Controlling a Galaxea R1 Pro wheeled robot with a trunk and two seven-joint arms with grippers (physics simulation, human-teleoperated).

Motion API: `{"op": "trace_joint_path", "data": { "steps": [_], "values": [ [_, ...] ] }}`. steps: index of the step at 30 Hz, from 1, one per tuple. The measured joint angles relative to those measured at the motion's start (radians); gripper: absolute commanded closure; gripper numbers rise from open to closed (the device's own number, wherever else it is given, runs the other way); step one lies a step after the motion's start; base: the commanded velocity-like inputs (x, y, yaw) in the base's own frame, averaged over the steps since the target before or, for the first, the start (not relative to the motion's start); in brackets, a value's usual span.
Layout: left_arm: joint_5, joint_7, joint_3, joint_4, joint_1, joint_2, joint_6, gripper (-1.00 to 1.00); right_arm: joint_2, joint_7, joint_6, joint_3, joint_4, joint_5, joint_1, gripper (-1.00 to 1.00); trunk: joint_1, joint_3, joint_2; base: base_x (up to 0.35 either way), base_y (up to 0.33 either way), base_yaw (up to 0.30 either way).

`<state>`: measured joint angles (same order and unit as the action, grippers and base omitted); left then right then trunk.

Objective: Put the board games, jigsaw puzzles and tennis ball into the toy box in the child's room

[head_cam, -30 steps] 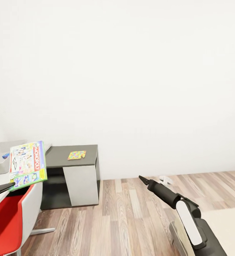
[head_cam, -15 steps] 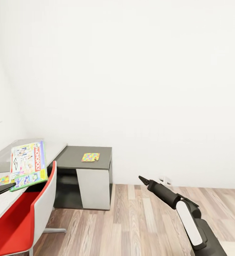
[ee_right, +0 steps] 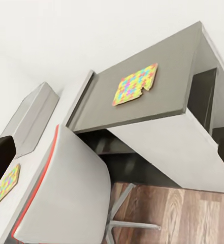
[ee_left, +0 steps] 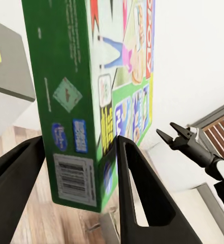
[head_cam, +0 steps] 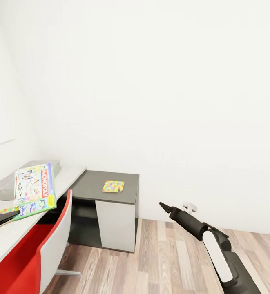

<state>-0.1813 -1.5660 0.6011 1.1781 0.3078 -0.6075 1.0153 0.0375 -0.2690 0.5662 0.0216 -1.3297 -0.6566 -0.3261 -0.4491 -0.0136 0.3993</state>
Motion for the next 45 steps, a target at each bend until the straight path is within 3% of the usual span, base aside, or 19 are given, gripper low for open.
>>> {"op": "trace_joint_path", "data": {
  "steps": [11,45],
  "values": [
    [0.003,0.000,-0.001,0.000,0.000,0.016,0.001,1.00,-0.005,0.001,-0.001,0.000,0.000,0.001,-0.002,-1.00,0.000,0.000,0.000,0.325,0.000,0.042],
    [0.004,0.000,-0.003,0.002,0.000,0.052,-0.002,1.00,-0.006,0.010,-0.001,-0.006,0.012,0.015,-0.003,-1.00,0.000,0.000,0.000,0.317,0.000,0.277]
  ]
}}
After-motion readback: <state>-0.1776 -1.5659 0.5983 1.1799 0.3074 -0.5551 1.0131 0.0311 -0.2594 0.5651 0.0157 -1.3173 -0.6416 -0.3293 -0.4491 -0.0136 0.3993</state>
